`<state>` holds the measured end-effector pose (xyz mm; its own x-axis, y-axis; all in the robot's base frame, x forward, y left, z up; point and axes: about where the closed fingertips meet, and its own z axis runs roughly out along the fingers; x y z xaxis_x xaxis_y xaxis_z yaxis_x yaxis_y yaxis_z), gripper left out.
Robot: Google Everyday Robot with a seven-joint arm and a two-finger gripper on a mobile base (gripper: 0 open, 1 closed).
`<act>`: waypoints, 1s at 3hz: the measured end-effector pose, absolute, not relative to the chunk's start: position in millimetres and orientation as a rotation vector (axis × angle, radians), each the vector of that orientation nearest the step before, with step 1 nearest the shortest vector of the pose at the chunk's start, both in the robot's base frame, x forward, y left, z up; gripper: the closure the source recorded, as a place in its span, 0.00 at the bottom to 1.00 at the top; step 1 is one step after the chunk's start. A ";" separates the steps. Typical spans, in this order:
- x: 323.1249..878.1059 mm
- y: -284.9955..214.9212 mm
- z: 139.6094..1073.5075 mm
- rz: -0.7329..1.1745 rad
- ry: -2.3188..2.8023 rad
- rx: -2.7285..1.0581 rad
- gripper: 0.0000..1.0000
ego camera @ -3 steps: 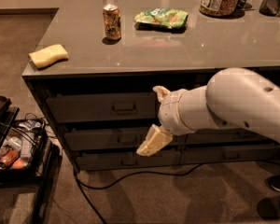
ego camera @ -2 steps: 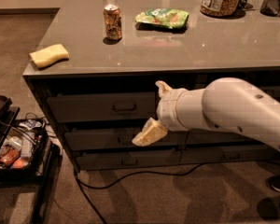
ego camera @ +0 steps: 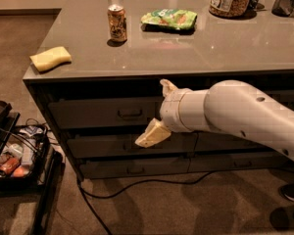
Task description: Open top drawer
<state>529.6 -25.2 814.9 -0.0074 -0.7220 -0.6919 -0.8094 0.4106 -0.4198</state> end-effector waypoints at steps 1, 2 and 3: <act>557.2 8.5 766.9 0.126 1.798 -1.377 0.00; 557.2 8.5 766.8 0.126 1.798 -1.377 0.00; 559.0 14.8 739.2 0.152 1.831 -1.405 0.00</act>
Offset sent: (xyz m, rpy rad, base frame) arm 0.0471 0.0521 -0.0803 -0.0534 0.0907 -0.0023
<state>559.0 14.8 739.2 -0.0575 -0.7576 -0.6502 -0.8545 0.3741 -0.3603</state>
